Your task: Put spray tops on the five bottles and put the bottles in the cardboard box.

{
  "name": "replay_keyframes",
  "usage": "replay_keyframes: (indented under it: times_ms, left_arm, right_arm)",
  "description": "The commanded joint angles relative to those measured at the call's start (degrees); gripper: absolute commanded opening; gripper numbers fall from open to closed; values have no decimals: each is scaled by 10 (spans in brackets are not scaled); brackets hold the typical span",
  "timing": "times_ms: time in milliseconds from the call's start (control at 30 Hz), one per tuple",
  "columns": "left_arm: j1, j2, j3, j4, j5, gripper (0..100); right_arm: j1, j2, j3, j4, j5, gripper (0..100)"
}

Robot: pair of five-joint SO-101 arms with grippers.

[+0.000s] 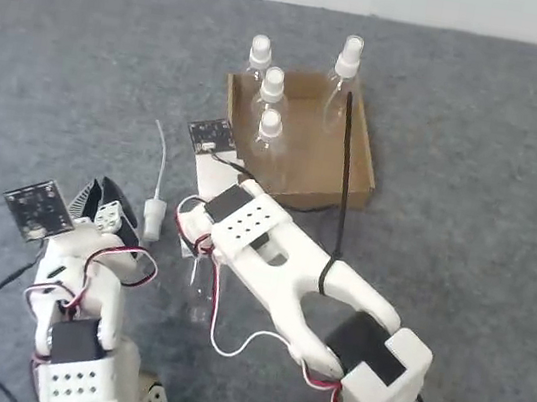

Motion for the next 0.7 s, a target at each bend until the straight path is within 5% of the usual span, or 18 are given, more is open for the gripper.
replay_keyframes:
  times_ms: [0,533,667]
  left_arm:
    - [-2,-9,-7,-18,-4,44]
    - [-2,-9,-7,-18,-4,44]
    - [-2,-9,-7,-18,-4,44]
  right_arm:
    - [1,-65,-21,45,-5,7]
    - [65,-167,-22,232,-11,7]
    - [104,-198,-22,269,-105,7]
